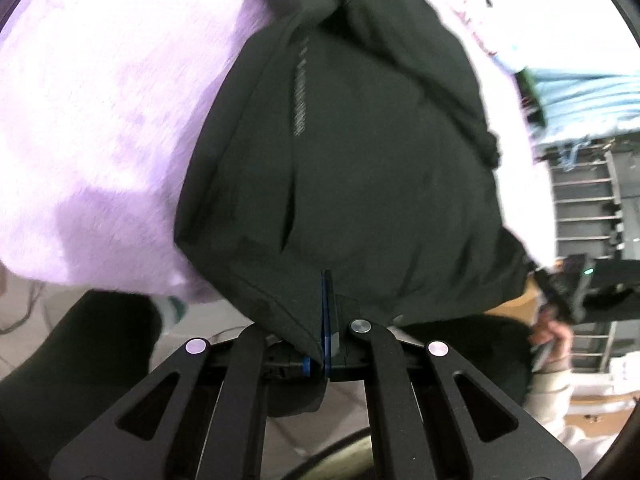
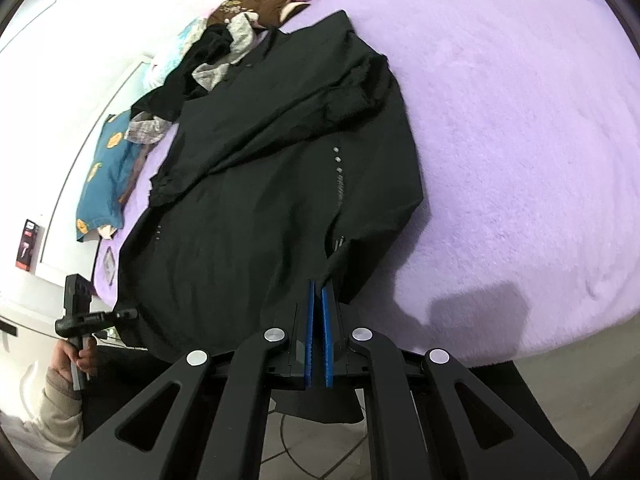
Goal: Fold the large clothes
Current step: 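Lift the held edge with both grippers and fold it across the jacket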
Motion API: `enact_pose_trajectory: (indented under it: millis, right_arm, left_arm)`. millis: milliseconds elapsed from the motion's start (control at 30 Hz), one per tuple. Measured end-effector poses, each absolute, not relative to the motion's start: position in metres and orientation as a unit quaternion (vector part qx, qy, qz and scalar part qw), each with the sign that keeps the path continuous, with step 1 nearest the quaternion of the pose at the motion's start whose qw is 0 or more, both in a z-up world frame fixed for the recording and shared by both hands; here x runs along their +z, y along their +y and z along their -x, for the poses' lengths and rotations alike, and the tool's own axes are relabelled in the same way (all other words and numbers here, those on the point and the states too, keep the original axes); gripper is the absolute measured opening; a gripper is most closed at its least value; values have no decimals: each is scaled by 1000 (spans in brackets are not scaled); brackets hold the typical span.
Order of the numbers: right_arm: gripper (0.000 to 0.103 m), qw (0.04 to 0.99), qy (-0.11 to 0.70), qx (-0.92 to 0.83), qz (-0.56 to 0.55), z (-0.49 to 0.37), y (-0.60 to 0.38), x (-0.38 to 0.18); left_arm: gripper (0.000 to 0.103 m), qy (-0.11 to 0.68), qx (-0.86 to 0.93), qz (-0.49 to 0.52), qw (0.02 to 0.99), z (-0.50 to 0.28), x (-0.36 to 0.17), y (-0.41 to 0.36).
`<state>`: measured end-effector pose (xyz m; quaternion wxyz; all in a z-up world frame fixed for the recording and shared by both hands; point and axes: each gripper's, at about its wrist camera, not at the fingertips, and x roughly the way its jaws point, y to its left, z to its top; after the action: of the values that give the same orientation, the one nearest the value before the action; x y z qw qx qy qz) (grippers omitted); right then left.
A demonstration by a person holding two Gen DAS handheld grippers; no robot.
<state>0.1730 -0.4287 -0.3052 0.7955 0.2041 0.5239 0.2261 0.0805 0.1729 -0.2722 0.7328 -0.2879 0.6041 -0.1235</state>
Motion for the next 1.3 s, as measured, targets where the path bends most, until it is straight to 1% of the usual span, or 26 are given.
enact_pose_trajectory:
  millis: [300,667,1100,1300]
  right_arm:
    - [4,809,495,236,-212,-187,-429,-266]
    - [4,826,473,216,-219,-217,-432,-227]
    - [4,843,423,175,-283,-260,-446,-188]
    - [4,853,416,149,-278,-286,-446,-172]
  left_arm:
    - [3,543,-172,288,770,-110,-210,160]
    - [3,496,-183,308,791,-170,-170,181]
    - [3,432,-211,332,812,-255,-121,213]
    - [3,413,-225,332,818,-292,-107,221]
